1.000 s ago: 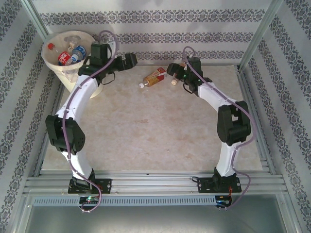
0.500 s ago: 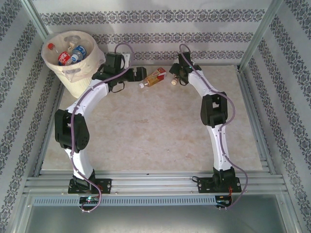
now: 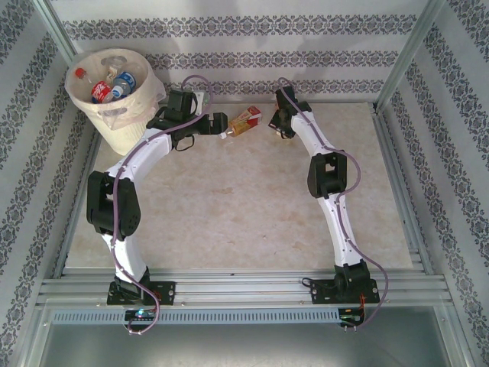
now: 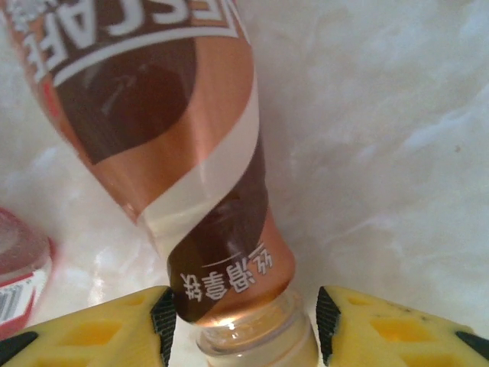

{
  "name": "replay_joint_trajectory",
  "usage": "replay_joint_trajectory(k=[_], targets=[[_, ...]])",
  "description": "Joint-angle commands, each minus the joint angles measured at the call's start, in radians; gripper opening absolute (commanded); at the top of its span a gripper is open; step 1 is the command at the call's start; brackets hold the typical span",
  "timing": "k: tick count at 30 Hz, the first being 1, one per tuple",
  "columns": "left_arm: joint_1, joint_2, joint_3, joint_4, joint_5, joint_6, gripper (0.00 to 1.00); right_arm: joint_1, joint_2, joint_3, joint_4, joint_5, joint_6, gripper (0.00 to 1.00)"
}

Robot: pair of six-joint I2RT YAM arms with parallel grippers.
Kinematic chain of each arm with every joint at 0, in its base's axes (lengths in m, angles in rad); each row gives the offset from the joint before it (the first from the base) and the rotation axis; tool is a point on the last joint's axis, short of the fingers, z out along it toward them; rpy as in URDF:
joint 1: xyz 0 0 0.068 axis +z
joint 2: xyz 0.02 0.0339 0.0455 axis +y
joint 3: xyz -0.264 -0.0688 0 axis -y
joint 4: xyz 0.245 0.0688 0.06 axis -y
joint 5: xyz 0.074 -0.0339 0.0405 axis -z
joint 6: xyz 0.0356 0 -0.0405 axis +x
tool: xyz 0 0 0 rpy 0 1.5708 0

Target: Put the plastic bottles in the bin

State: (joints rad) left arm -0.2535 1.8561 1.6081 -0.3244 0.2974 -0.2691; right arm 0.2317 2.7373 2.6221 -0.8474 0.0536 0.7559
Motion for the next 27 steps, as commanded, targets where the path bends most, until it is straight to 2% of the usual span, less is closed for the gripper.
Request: replay_joint_trajectory(k=[1,7,11,16,23,25,27], targets=[[0.004,-0.016,0.013,0.012,-0.024,0.041,1.00,0.009,0.021,0.038,-0.058,-0.005,-0.010,0.48],[0.003,-0.008,0.026,-0.005,-0.026,0.051,1.00,0.010,0.011,0.028,-0.061,0.022,-0.042,0.38],[0.004,-0.011,0.026,-0.010,-0.021,0.047,1.00,0.014,-0.050,-0.056,-0.009,0.022,-0.076,0.30],[0.004,-0.022,0.013,0.004,0.016,0.008,1.00,0.025,-0.217,-0.283,0.134,0.018,-0.136,0.22],[0.001,-0.023,-0.024,0.060,0.113,-0.075,1.00,0.040,-0.441,-0.592,0.318,-0.080,-0.203,0.19],[0.002,-0.019,-0.029,0.082,0.160,-0.108,1.00,0.050,-0.507,-0.682,0.378,-0.108,-0.226,0.19],[0.002,-0.010,-0.040,0.127,0.254,-0.164,1.00,0.068,-0.593,-0.804,0.471,-0.125,-0.249,0.19]])
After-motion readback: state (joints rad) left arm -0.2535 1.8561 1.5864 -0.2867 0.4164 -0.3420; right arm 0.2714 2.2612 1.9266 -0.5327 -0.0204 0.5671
